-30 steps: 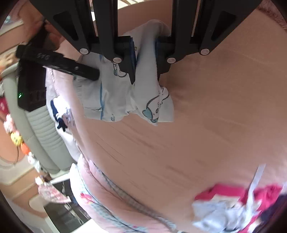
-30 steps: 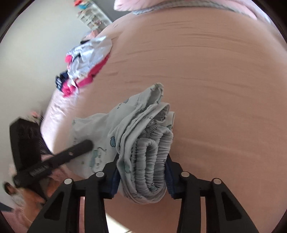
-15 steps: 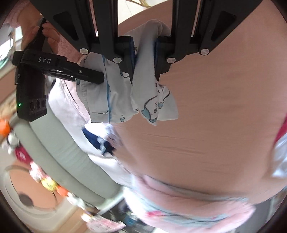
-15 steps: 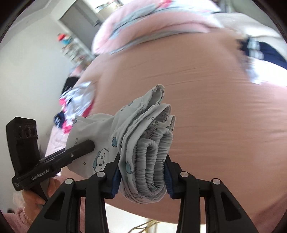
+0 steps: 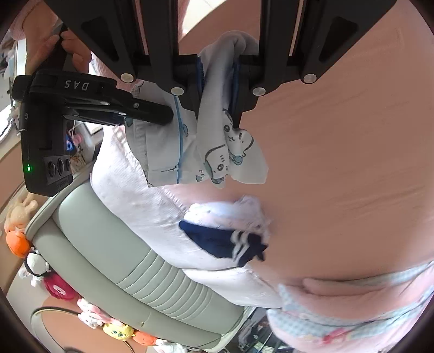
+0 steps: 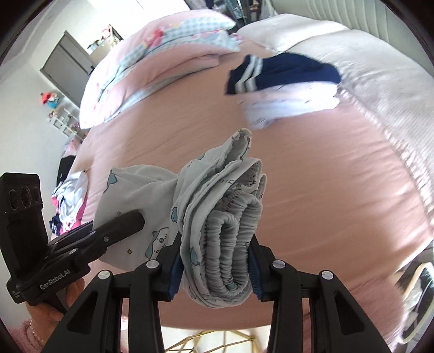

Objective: Fold clothes
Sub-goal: 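Lift the folded pants with both grippers and carry them toward the white garment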

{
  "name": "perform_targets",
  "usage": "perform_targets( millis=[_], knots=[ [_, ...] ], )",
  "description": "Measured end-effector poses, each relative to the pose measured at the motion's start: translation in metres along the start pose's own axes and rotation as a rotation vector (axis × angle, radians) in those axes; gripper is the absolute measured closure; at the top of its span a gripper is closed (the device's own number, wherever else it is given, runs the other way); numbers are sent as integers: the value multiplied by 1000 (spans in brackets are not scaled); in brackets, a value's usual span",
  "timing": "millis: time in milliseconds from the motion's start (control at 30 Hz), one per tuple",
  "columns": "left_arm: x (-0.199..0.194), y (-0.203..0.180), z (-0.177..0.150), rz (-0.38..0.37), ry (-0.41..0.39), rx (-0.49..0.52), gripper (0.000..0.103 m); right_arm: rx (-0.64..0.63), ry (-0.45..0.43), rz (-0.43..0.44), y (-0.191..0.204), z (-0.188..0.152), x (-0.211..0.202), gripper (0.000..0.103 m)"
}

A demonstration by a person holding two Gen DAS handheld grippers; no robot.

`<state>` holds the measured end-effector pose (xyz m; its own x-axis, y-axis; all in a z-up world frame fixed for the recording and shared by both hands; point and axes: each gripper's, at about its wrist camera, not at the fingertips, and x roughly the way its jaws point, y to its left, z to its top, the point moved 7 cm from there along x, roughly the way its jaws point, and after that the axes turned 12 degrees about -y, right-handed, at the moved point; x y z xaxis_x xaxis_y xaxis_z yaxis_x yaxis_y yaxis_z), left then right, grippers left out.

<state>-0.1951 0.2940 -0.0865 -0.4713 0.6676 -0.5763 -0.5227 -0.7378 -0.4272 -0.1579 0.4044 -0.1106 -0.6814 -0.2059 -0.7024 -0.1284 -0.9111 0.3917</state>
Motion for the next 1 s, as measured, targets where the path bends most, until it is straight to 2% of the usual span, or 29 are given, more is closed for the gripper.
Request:
perform_targets(
  millis=[100,267,500,667,767,867,900,933,1000],
  knots=[
    [21,-18,34,-14,-22,25,89,-28,-21,-11,-21,33,-6,63],
    [62,-36,105,-30,-90,14,89,-67,-81,-33,-50,112,-13,63],
    [113,-19,177,-19,-166,-41,89,-72,-129,-29,-91,209,8,62],
    [166,12,189,17,-169,-86,89,-61,-109,-17,-115,243,59,62],
    [201,35,184,27,-149,-118,89,-76,-83,-8,-130,247,101,62],
    [240,63,162,64,-52,-137,87,-73,0,-16,-156,233,151,62],
    [247,70,156,66,-27,-147,84,-46,10,-6,-166,229,161,60],
    [246,74,156,48,-28,-160,84,-8,1,29,-171,230,161,56],
    [234,78,160,33,-54,-166,82,59,-36,88,-177,235,149,56]
  ],
)
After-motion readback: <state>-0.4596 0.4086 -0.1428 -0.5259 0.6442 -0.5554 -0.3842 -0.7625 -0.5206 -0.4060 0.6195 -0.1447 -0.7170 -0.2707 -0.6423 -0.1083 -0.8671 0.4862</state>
